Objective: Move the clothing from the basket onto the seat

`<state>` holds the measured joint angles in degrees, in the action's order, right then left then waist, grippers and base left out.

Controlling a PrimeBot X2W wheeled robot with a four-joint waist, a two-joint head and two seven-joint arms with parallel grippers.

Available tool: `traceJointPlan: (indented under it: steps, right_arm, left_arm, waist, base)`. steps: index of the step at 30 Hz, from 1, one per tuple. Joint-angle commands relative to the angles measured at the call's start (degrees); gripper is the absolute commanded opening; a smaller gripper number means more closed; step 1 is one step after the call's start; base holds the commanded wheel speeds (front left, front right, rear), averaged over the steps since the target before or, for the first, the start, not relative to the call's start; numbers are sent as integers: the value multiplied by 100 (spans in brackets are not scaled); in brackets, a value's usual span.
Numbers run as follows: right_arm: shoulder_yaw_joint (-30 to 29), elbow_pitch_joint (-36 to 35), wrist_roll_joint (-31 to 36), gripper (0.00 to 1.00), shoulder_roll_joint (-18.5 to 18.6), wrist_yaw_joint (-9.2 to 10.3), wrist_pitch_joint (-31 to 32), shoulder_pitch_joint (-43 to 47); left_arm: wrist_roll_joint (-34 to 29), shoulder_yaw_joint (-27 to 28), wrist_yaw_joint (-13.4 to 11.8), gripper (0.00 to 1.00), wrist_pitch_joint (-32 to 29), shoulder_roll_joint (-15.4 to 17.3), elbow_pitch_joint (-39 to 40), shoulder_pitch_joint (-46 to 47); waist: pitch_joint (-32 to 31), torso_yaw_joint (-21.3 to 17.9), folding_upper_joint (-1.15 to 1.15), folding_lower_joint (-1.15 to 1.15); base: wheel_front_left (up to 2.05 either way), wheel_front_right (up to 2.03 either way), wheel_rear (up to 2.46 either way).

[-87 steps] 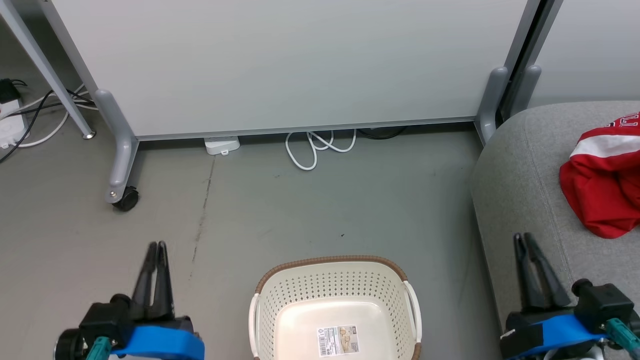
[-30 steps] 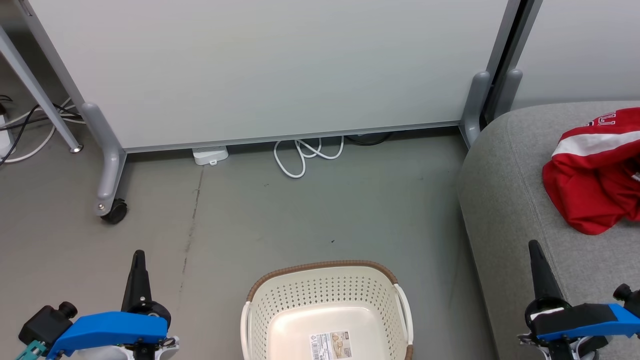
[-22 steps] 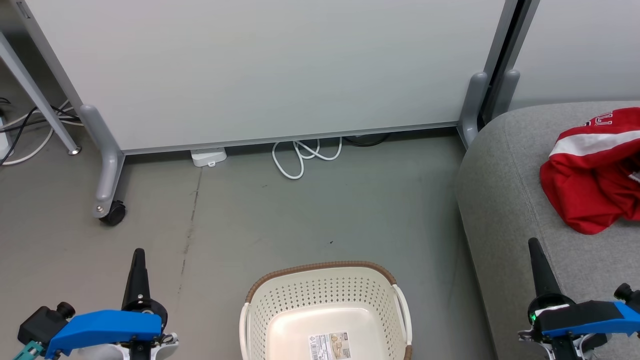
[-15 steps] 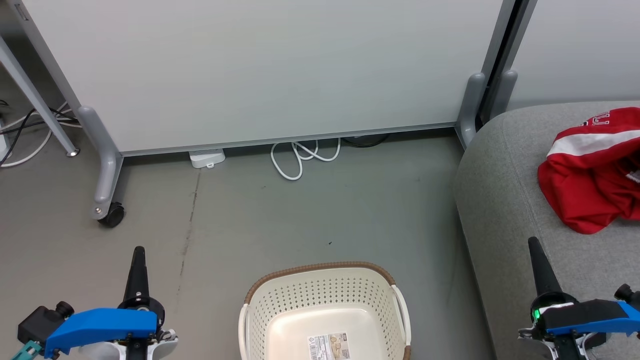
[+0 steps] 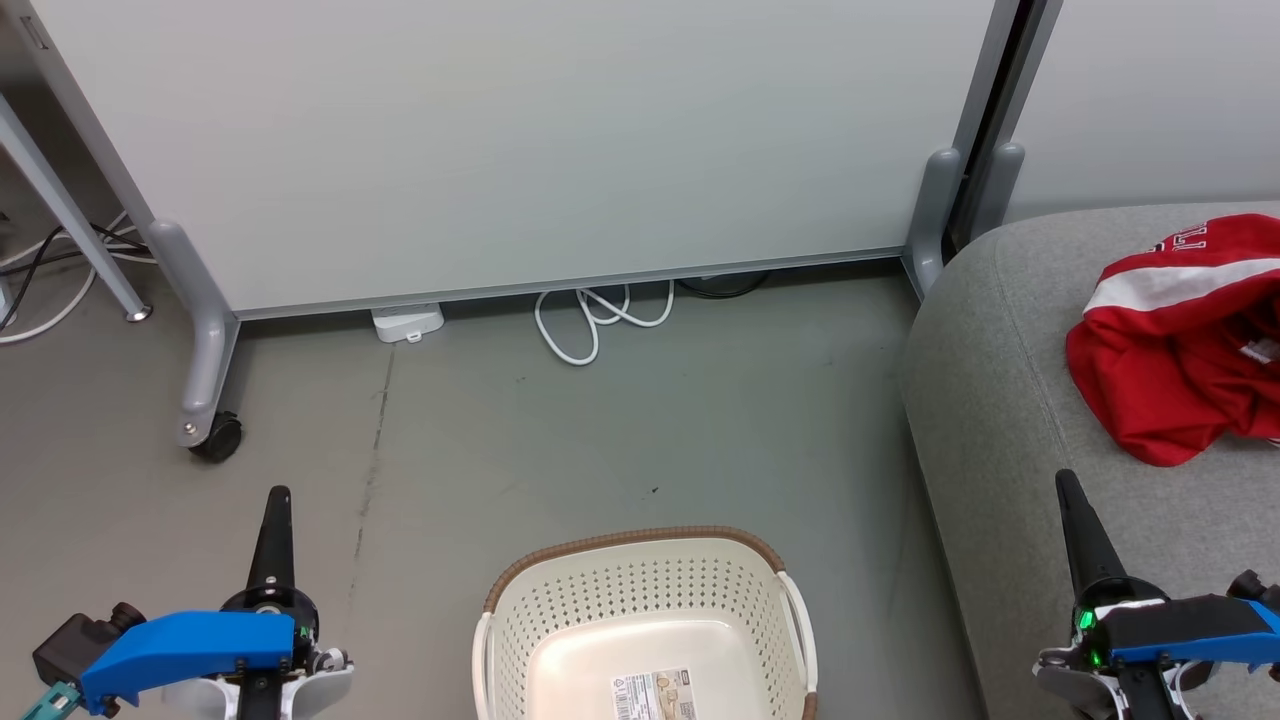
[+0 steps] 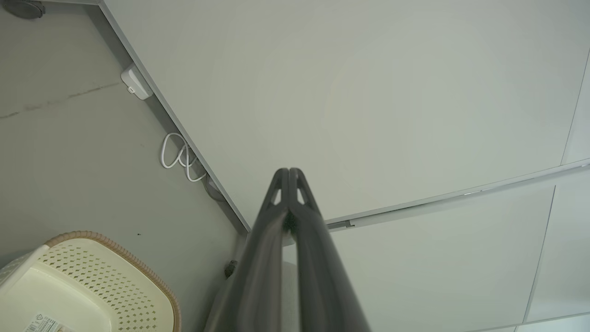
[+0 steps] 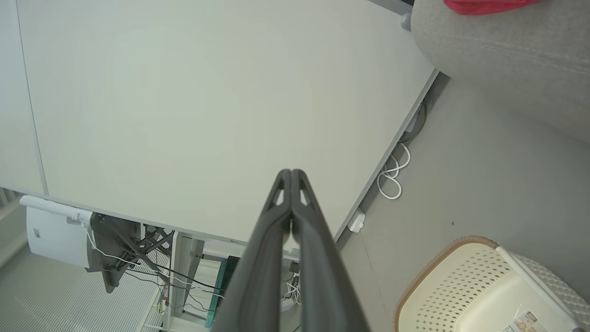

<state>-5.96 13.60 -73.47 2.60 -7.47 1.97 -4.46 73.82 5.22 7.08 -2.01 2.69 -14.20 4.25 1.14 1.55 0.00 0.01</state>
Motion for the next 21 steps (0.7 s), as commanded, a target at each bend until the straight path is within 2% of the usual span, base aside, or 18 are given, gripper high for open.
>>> traceJointPlan:
  steps: [1, 21]
  right_arm:
    - [-13, -20, -120, 0, 37, -3, 35, -122]
    - [-42, 17, -1089, 0, 40, -4, 271, -175]
  left_arm:
    - [122, 42, 31, 0, -33, 26, 44, 117]
    - [1067, 96, 51, 0, -269, 27, 32, 184]
  waist:
    - [-3, -4, 0, -1]
    - [-49, -79, 0, -1]
  base:
    - [0, 0, 0]
    - [0, 0, 0]
